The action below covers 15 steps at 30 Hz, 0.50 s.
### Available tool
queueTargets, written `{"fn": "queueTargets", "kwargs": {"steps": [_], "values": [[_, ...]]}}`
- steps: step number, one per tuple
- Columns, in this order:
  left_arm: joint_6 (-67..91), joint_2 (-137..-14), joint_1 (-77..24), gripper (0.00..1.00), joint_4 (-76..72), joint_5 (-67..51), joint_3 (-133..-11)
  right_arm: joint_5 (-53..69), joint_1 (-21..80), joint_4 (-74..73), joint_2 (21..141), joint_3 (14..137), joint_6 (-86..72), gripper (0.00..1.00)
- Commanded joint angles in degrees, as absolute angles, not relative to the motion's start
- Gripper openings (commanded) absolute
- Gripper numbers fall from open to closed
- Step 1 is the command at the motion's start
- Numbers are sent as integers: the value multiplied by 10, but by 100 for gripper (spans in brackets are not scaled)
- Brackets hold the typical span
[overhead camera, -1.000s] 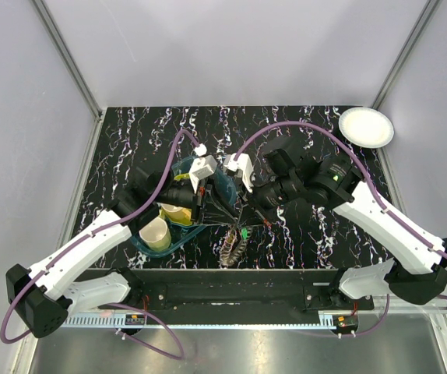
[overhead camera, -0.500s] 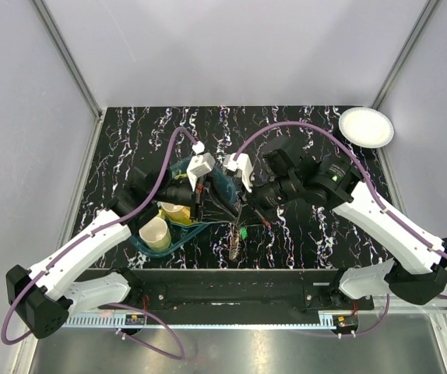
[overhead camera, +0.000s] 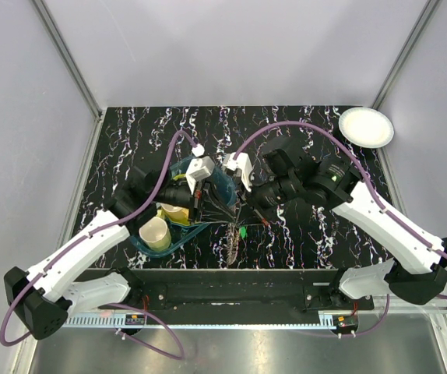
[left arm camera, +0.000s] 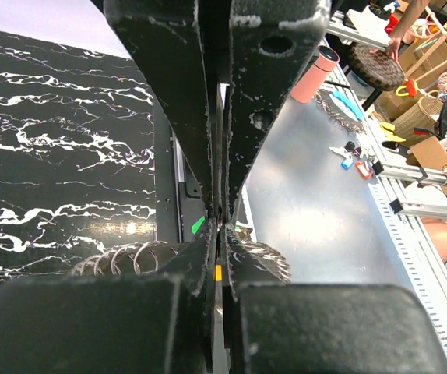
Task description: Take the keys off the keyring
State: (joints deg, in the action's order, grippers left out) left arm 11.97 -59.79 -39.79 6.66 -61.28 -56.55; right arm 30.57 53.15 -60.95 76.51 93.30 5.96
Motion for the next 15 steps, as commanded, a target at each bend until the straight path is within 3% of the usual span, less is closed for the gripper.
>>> {"fn": "queueTargets", "kwargs": {"steps": [1, 5, 7, 15], "values": [[163, -568, -398, 0, -15, -592, -539, 318, 532, -546, 752, 933, 46, 4], [223, -535, -397, 0, -175, -569, -480, 288, 533, -494, 723, 908, 4, 29], [221, -526, -396, 0, -180, -553, -478, 284, 533, -440, 692, 883, -39, 38], [263, -505, -382, 0, -307, -502, -443, 153, 533, -176, 529, 710, -176, 59]]}}
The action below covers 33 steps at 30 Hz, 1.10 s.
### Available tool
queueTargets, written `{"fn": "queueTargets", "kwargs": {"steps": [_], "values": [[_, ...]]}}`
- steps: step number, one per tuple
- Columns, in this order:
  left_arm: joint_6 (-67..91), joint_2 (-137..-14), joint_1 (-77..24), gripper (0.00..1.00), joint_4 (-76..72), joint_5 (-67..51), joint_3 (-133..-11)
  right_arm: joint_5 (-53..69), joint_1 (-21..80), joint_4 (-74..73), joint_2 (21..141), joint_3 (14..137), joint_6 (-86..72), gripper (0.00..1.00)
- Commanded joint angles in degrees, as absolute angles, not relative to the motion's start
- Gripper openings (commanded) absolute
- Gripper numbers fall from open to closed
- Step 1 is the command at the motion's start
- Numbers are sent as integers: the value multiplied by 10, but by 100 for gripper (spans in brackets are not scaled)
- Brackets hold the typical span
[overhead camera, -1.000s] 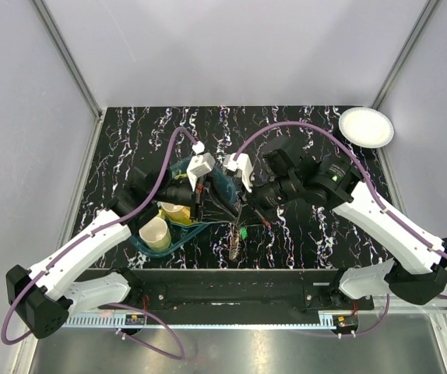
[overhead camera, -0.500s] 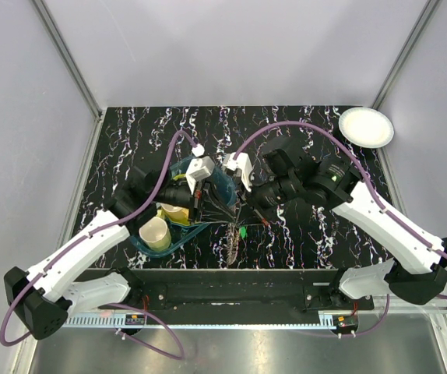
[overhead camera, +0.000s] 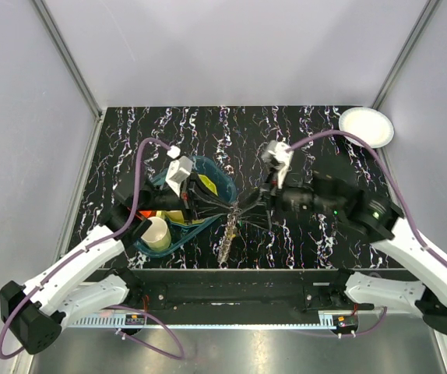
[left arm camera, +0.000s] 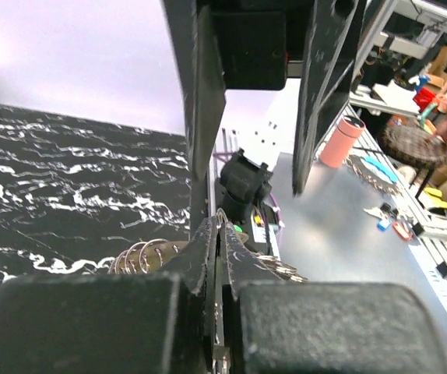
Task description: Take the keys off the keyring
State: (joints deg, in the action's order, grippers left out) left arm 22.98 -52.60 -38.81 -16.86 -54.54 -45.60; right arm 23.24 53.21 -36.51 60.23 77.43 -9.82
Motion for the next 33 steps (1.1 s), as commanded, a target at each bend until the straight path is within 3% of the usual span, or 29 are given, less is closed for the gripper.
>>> {"fn": "queueTargets", "kwargs": {"steps": [1, 7, 14, 22, 33], "values": [[279, -504, -378, 0, -349, -494, -435, 123, 533, -153, 498, 691, -184, 60], [391, -515, -372, 0, -597, -464, -375, 50, 533, 31, 393, 538, -219, 61], [523, -580, -372, 0, -870, -385, -331, 126, 533, 92, 405, 508, -208, 60], [530, -592, -372, 0, -916, -344, -311, 167, 533, 135, 454, 522, -229, 56], [511, -562, -372, 0, -894, -355, -303, 67, 533, 90, 466, 530, -259, 53]]}}
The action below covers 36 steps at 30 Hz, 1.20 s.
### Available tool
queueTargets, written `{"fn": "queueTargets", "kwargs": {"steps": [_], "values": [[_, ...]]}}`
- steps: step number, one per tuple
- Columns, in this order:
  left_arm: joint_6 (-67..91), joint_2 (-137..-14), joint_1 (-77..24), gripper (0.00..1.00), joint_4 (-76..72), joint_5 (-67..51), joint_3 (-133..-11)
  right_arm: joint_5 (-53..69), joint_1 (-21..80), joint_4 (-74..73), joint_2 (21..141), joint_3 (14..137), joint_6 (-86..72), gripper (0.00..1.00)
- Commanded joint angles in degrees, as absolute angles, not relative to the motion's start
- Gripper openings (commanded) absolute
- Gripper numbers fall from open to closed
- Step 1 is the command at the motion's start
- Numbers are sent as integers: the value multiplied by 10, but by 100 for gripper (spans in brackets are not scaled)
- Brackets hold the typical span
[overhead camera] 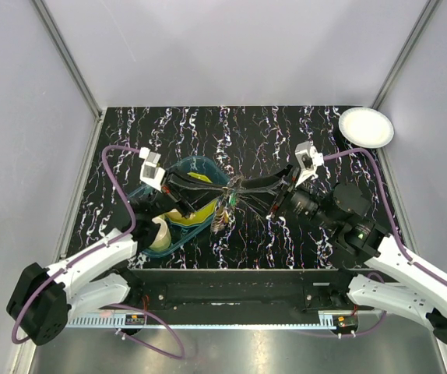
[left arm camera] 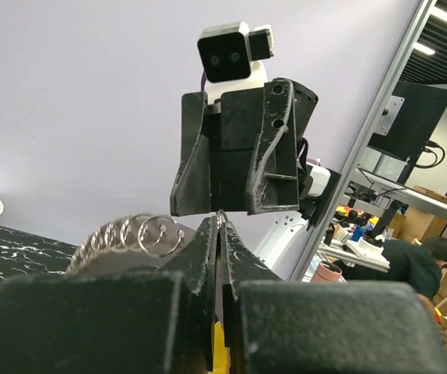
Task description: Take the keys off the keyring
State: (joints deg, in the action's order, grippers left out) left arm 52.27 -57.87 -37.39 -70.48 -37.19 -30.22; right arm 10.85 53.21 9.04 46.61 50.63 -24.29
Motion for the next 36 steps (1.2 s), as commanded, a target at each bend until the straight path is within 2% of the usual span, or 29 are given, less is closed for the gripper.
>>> {"fn": "queueTargets", "kwargs": {"steps": [1, 3, 7, 22, 27, 36], "values": [[511, -562, -372, 0, -894, -357, -304, 73, 532, 90, 469, 532, -262, 53], [512, -561, -372, 0, -894, -360, -307, 84, 533, 89, 476, 538, -262, 51], [512, -560, -371, 0, -893, -366, -308, 98, 533, 101, 483, 539, -269, 40], [502, -555, -371, 0, -876, -371, -309, 136, 533, 134, 500, 533, -288, 25], [500, -555, -371, 0, -876, -370, -309, 148, 533, 141, 504, 532, -292, 0], [500, -552, -370, 0, -888, -370, -309, 132, 533, 146, 493, 512, -308, 0]]}}
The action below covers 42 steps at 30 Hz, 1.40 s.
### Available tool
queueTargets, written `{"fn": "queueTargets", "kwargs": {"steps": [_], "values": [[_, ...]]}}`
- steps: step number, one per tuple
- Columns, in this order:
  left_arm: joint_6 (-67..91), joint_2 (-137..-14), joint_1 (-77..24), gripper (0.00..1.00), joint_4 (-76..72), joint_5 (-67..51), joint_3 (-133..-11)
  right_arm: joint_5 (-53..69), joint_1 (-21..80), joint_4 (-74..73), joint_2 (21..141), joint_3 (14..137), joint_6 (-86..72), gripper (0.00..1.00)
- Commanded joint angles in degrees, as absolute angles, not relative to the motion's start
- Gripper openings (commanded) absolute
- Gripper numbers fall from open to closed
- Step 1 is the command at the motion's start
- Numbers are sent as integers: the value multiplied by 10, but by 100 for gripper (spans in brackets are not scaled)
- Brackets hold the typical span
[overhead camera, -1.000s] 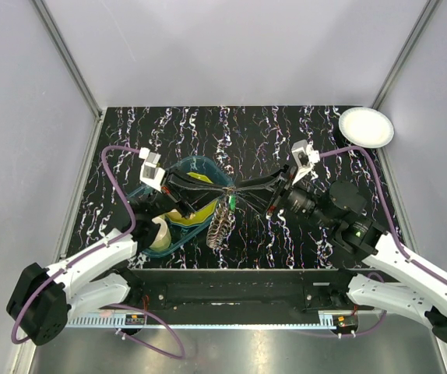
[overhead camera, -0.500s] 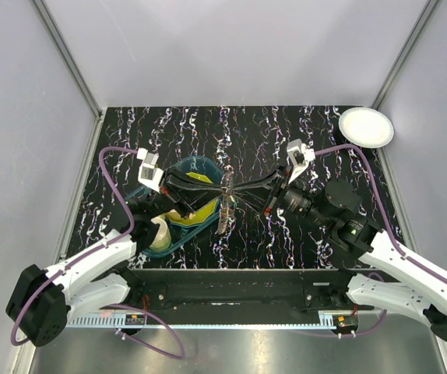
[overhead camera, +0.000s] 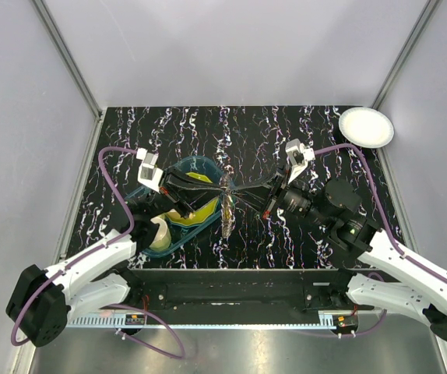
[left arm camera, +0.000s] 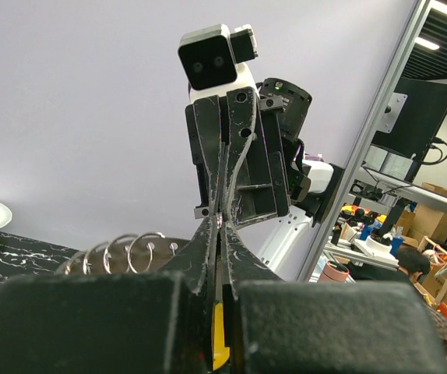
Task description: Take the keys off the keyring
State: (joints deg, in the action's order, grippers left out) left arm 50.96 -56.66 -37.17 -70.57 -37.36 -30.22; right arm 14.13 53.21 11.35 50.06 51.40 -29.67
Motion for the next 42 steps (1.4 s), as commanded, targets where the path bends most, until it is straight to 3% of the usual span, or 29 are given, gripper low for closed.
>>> {"fn": "queueTargets", "kwargs": {"steps": [1, 32, 42], "values": [[500, -551, -369, 0, -889, -367, -309, 130, 532, 144, 493, 507, -308, 0], [523, -562, -352, 0, -910, -347, -312, 149, 533, 180, 552, 497, -345, 0], [461, -538, -337, 0, -808, -348, -296, 83, 533, 74, 491, 486, -324, 0]]}}
